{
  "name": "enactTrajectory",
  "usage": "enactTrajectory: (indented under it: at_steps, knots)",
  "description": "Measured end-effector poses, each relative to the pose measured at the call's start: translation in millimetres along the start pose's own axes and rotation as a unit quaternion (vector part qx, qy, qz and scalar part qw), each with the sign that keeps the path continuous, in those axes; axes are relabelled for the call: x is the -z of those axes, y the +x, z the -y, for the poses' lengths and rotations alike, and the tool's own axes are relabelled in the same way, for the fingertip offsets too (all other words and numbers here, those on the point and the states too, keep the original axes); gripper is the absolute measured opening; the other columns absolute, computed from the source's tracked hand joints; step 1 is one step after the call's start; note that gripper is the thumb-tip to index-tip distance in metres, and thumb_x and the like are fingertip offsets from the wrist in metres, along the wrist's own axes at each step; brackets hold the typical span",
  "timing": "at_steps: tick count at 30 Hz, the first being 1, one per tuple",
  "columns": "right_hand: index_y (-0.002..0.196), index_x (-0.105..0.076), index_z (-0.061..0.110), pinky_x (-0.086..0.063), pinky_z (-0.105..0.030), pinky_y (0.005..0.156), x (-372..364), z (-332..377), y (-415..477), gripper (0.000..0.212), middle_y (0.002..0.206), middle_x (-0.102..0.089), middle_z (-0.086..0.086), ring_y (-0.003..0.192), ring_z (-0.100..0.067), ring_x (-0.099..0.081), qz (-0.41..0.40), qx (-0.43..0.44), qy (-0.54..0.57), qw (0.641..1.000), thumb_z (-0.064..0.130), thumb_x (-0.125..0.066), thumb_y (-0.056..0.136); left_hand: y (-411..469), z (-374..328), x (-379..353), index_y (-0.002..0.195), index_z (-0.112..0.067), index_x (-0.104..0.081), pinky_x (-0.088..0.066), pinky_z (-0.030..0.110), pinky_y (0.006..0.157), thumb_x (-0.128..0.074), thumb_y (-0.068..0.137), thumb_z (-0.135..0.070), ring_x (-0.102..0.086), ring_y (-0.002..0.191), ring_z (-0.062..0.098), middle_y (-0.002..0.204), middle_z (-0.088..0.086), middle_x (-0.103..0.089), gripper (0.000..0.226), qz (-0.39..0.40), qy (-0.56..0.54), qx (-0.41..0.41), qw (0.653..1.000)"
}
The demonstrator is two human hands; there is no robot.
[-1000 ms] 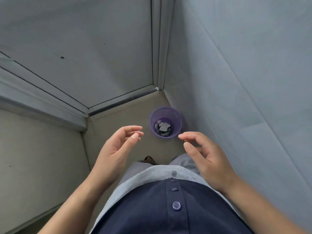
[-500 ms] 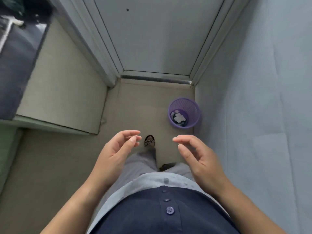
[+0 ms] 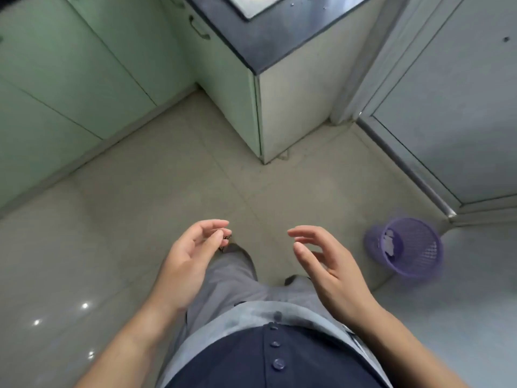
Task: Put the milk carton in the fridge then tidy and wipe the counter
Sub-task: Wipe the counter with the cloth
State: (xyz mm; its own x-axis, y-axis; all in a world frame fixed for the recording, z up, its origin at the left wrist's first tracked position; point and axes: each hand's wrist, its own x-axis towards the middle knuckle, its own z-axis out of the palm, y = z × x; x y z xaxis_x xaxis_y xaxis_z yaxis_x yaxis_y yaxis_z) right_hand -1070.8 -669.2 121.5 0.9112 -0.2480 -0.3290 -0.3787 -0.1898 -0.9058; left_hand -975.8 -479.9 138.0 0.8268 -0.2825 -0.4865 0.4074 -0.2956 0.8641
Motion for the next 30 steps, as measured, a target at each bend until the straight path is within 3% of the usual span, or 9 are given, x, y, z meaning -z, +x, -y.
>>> enactTrajectory:
  at_steps: [7, 12, 17, 20, 30]
  knots:
    - [0.104, -0.059, 0.033, -0.046, -0.020, 0.089, -106, 57, 97, 0.034, 0.106, -0.060, 0.021, 0.106, 0.001, -0.055, 0.088, 0.006, -0.064, 0.994, 0.055, -0.045, 0.081, 48, 10, 126, 0.097, -0.026, -0.064, -0.046, 0.012, 0.076, -0.059, 0.083, -0.035, -0.063, 0.088, 0.004, 0.093, -0.011, -0.069, 0.018, -0.076, -0.066, 0.024, 0.995]
    - [0.106, -0.060, 0.027, -0.046, -0.020, 0.089, -182, 119, 167, 0.032, 0.108, -0.061, 0.017, 0.106, 0.001, -0.055, 0.145, 0.053, -0.073, 0.985, 0.045, -0.048, 0.084, 76, 0, 216, 0.098, -0.023, -0.063, -0.045, 0.012, 0.080, -0.051, 0.092, -0.021, -0.062, 0.091, 0.005, 0.098, -0.005, -0.067, 0.014, -0.154, -0.071, 0.010, 0.985]
    - [0.107, -0.060, 0.028, -0.047, -0.020, 0.089, -228, 153, 217, 0.031, 0.108, -0.061, 0.017, 0.106, 0.000, -0.055, 0.196, 0.065, -0.091, 0.974, 0.047, -0.049, 0.085, 97, -7, 272, 0.097, -0.026, -0.064, -0.044, 0.009, 0.076, -0.055, 0.082, -0.034, -0.063, 0.090, 0.003, 0.097, -0.005, -0.068, 0.019, -0.195, -0.101, 0.011, 0.976]
    - [0.105, -0.061, 0.028, -0.047, -0.017, 0.087, -253, 167, 251, 0.024, 0.105, -0.063, 0.014, 0.103, -0.001, -0.057, 0.221, 0.058, -0.099, 0.968, 0.041, -0.050, 0.087, 122, -10, 295, 0.098, -0.022, -0.063, -0.044, 0.007, 0.074, -0.054, 0.091, -0.019, -0.063, 0.089, 0.001, 0.099, -0.004, -0.067, 0.012, -0.205, -0.115, 0.024, 0.972]
    - [0.104, -0.062, 0.024, -0.043, -0.007, 0.080, -324, 264, 449, 0.022, 0.105, -0.063, 0.012, 0.099, 0.003, -0.058, 0.238, 0.094, -0.112, 0.960, 0.036, -0.051, 0.088, 285, -75, 406, 0.095, -0.022, -0.063, -0.044, 0.007, 0.073, -0.052, 0.090, -0.017, -0.064, 0.085, 0.001, 0.100, 0.000, -0.067, 0.014, -0.247, -0.107, -0.003, 0.963]
